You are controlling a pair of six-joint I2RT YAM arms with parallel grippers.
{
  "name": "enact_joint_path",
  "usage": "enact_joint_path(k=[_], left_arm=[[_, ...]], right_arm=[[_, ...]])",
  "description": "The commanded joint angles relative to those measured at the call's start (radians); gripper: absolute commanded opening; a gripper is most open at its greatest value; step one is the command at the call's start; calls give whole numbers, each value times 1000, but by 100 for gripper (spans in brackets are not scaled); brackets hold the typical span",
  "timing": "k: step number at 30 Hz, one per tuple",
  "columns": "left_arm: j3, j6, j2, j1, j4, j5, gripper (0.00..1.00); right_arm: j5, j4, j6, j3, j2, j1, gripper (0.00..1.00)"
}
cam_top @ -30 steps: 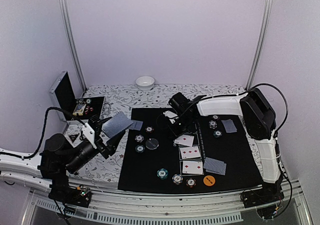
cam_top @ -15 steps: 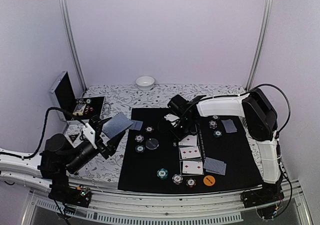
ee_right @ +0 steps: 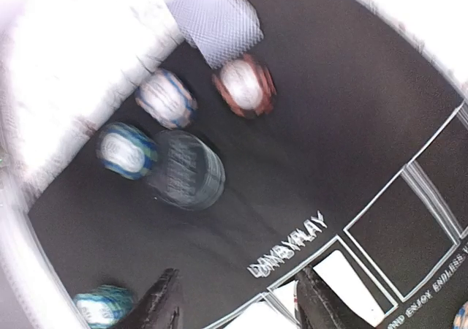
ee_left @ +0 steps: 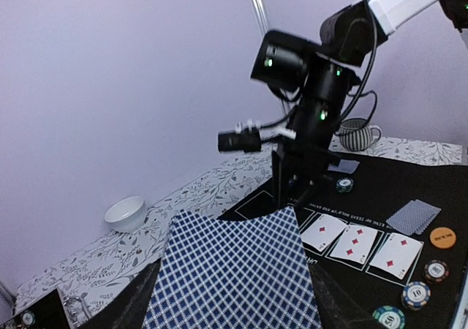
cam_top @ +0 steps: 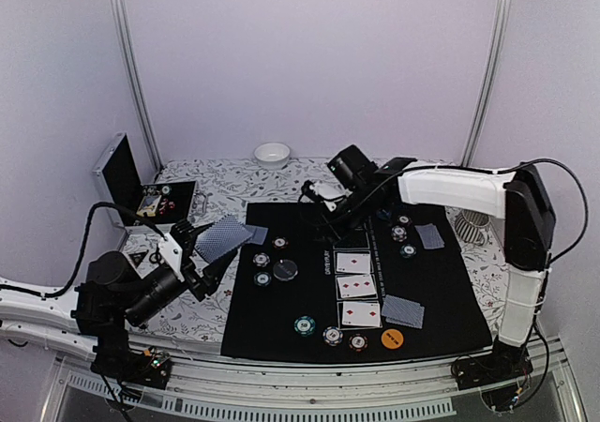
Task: Distribute texas hold em gaming equipment
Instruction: Adjust the poker card in the community card area, then pass from the left arm to the right
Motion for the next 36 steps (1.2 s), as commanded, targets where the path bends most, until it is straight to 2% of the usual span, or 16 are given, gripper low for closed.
enact_joint_path(k=[1, 3, 6, 9, 11, 14, 22, 24, 26, 32, 36], left_arm=[[16, -2, -5, -14, -6, 85, 63], [21, 12, 3, -15, 8, 156, 63], [36, 39, 24, -17, 37, 293, 62], [62, 65, 59, -17, 61, 347, 62], [79, 82, 86, -16, 66, 348, 62], [97, 101, 120, -18, 80, 370, 62], [87, 111, 134, -18, 155, 398, 62], [84, 114, 138, -18, 167, 400, 62], [86, 116, 144, -18, 176, 400, 62], [90, 134, 160, -18, 183, 412, 62], [83, 133, 148, -18, 175, 414, 62]], right_arm=[[-237, 240, 57, -71, -264, -11, 70], [-382, 357, 98, -145, -344, -19, 80], [-550, 552, 225, -230, -418, -20, 83], [-617, 693, 351, -286, -452, 0, 83], [-621, 709, 381, -296, -449, 25, 85], [-632, 693, 384, -295, -419, 55, 96], [-759, 672, 371, -262, -322, 150, 97], [-772, 661, 365, -251, -300, 161, 95], [-795, 665, 370, -243, -278, 165, 88], [-886, 674, 408, -196, -220, 168, 60], [-908, 675, 436, -181, -208, 168, 56]])
